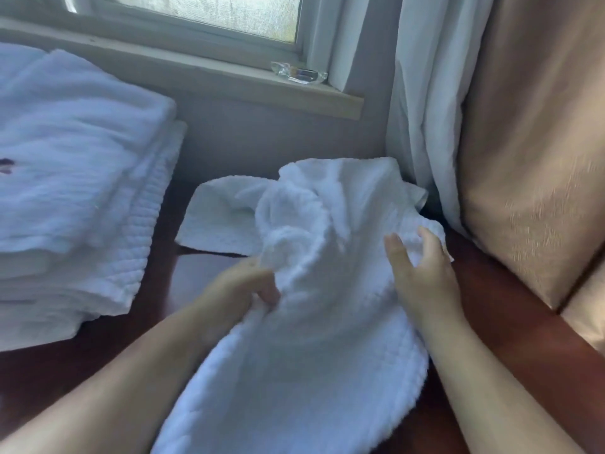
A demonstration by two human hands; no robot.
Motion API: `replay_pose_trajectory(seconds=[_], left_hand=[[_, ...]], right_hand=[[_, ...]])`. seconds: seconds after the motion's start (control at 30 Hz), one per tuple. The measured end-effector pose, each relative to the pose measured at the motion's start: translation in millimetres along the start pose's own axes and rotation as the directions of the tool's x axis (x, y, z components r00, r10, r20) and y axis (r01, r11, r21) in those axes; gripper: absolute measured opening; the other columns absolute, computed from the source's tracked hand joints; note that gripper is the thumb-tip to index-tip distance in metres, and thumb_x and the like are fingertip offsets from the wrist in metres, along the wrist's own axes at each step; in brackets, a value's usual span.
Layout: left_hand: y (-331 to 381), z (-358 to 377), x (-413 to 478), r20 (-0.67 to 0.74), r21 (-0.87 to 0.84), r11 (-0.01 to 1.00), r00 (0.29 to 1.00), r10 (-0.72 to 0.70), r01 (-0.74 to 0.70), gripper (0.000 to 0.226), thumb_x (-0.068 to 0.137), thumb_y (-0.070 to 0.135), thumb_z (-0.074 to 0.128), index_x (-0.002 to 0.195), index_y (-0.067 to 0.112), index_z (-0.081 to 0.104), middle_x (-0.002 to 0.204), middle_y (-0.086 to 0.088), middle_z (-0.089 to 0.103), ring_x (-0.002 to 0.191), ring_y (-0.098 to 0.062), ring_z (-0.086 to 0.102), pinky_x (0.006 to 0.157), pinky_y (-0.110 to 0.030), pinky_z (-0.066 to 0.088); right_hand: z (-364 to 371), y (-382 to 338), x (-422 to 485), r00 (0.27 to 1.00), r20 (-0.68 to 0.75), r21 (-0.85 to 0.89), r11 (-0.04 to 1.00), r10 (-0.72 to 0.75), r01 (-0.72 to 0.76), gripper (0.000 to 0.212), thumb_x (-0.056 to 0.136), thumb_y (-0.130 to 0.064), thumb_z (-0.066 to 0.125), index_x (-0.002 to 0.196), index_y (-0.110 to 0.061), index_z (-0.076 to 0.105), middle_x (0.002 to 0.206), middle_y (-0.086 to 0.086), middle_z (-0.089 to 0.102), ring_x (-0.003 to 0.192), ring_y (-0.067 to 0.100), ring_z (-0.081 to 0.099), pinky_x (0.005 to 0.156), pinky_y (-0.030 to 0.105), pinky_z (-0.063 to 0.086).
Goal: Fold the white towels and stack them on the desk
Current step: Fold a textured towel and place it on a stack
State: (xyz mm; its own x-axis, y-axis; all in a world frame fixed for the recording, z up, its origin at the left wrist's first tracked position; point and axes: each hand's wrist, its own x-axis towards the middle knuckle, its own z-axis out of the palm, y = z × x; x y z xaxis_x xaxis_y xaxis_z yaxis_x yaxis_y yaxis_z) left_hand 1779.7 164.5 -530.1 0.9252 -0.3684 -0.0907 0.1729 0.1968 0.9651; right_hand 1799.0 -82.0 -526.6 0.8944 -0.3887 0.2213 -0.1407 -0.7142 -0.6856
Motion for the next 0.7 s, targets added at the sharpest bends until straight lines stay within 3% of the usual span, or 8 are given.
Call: replay_pose_trajectory(seconds=[0.07, 0.13, 0.2, 0.27, 0.37, 0.43, 0.57, 0.7], left_hand=[[-2, 6, 1, 0.107, 0.151, 0.987, 0.994, 0.033, -0.049, 0.019, 0.063, 0.019, 0.065, 0.076, 0.011, 0.076, 0.076, -0.007, 0.072, 0.069, -0.021, 0.069, 0.058, -0.024, 0.054], [-10, 9, 3, 0.157, 0.298, 0.931, 0.973, 0.168, -0.209, 0.024, 0.081, 0.033, 0.073, 0.102, 0.021, 0.075, 0.101, 0.001, 0.077, 0.094, -0.015, 0.073, 0.075, -0.021, 0.056], [-16, 8, 7, 0.072, 0.359, 0.887, 0.956, 0.284, -0.291, 0.023, 0.085, 0.029, 0.076, 0.108, 0.026, 0.072, 0.104, 0.005, 0.076, 0.097, -0.011, 0.072, 0.080, -0.022, 0.056], [-19, 8, 10, -0.095, 0.394, 0.866, 0.924, 0.370, -0.307, 0.014, 0.088, 0.025, 0.076, 0.101, 0.027, 0.073, 0.096, 0.006, 0.077, 0.090, -0.009, 0.073, 0.074, -0.024, 0.056], [-22, 1, 16, -0.288, 0.390, 0.865, 0.850, 0.440, -0.316, 0.026, 0.079, 0.037, 0.074, 0.103, 0.031, 0.067, 0.106, 0.002, 0.072, 0.095, -0.011, 0.070, 0.077, -0.028, 0.054], [-19, -3, 16, -0.342, 0.347, 0.880, 0.830, 0.440, -0.324, 0.038, 0.078, 0.041, 0.069, 0.114, 0.037, 0.059, 0.121, 0.002, 0.065, 0.105, -0.007, 0.066, 0.081, -0.020, 0.053], [-18, -2, 15, -0.238, 0.241, 0.881, 0.855, 0.461, -0.408, 0.029, 0.095, 0.035, 0.055, 0.111, 0.014, 0.067, 0.102, -0.006, 0.074, 0.097, -0.024, 0.072, 0.077, -0.033, 0.059], [-12, 3, 10, -0.125, 0.282, 0.851, 0.863, 0.490, -0.442, 0.027, 0.097, 0.027, 0.052, 0.085, 0.012, 0.070, 0.082, -0.009, 0.073, 0.077, -0.022, 0.071, 0.064, -0.028, 0.056]], right_hand=[[1, 10, 10, 0.987, 0.098, -0.182, 0.978, 0.125, -0.106, 0.092, 0.086, -0.077, 0.048, 0.154, -0.017, 0.033, 0.152, 0.001, 0.047, 0.142, 0.027, 0.039, 0.116, 0.051, 0.027], [6, 15, 15, 0.993, 0.072, -0.314, 0.947, 0.098, -0.071, 0.068, 0.088, -0.067, 0.055, 0.133, -0.016, 0.056, 0.132, 0.003, 0.061, 0.129, 0.030, 0.050, 0.105, 0.050, 0.033], [9, 12, 15, 1.000, 0.005, -0.227, 0.974, 0.001, 0.000, 0.029, 0.093, -0.042, 0.058, 0.083, -0.015, 0.063, 0.089, 0.003, 0.067, 0.097, 0.032, 0.061, 0.086, 0.043, 0.039], [11, 9, 11, 0.995, -0.048, -0.099, 0.991, -0.091, 0.086, 0.034, 0.095, -0.027, 0.060, 0.066, -0.014, 0.048, 0.075, 0.005, 0.058, 0.085, 0.032, 0.058, 0.076, 0.037, 0.037], [2, -6, -1, 0.987, -0.075, 0.393, 0.906, -0.140, 0.159, 0.021, 0.102, -0.025, 0.056, 0.089, -0.010, 0.064, 0.102, 0.007, 0.068, 0.099, 0.024, 0.066, 0.081, 0.034, 0.051], [-4, -16, -14, 0.967, 0.152, 0.785, 0.619, -0.204, 0.007, 0.026, 0.103, -0.028, 0.054, 0.103, -0.006, 0.069, 0.103, 0.014, 0.074, 0.096, 0.027, 0.072, 0.080, 0.037, 0.059], [-3, -28, -34, 0.724, 0.613, 0.755, 0.503, -0.316, -0.420, 0.049, 0.100, -0.024, 0.055, 0.124, 0.019, 0.054, 0.127, 0.042, 0.055, 0.120, 0.057, 0.054, 0.109, 0.066, 0.039], [-5, -30, -29, 0.970, 0.222, 0.621, 0.781, -0.102, -0.060, 0.040, 0.101, -0.032, 0.054, 0.065, -0.021, 0.066, 0.069, -0.010, 0.067, 0.067, 0.001, 0.063, 0.064, 0.022, 0.050]])
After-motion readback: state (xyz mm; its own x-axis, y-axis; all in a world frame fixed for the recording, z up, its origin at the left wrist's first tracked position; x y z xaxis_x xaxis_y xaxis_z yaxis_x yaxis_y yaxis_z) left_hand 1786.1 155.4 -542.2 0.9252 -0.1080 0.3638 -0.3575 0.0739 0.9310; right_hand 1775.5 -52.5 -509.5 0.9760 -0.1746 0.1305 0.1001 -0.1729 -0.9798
